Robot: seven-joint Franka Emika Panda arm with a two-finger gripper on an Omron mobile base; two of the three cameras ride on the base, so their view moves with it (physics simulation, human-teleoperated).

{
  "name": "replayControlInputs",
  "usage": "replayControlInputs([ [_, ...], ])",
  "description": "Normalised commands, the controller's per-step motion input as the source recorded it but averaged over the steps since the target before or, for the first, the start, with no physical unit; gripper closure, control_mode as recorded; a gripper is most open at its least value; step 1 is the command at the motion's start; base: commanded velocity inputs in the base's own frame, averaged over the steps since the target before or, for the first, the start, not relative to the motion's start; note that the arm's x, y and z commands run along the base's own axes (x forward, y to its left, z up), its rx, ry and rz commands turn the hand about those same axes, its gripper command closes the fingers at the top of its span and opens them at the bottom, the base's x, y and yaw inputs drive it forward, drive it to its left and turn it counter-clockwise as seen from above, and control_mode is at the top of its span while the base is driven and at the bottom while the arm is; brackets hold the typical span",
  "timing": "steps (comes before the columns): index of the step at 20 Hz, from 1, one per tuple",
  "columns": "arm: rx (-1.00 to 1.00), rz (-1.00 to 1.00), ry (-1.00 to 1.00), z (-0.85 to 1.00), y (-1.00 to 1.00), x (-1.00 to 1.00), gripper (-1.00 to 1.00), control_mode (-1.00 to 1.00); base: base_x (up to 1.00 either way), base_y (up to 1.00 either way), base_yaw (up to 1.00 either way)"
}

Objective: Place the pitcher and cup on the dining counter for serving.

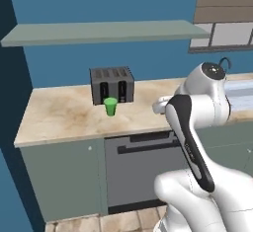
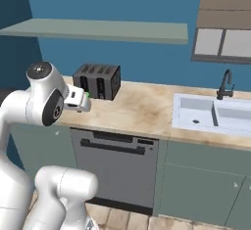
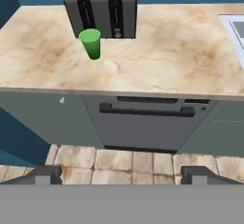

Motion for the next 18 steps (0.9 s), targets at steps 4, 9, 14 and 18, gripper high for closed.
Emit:
replayControlInputs([
  [4, 0.0, 0.0, 0.0, 0.0, 0.0, 0.0, -1.0, 1.0, 0.52, 0.01, 0.0],
  [9, 0.0, 0.0, 0.0, 0.0, 0.0, 0.0, -1.0, 1.0, 0.22, 0.32, 0.0],
  [14, 0.0, 0.0, 0.0, 0.0, 0.0, 0.0, -1.0, 1.0, 0.2, 0.6, 0.0],
  [18, 0.0, 0.0, 0.0, 0.0, 0.0, 0.0, -1.0, 1.0, 0.39, 0.22, 0.0],
])
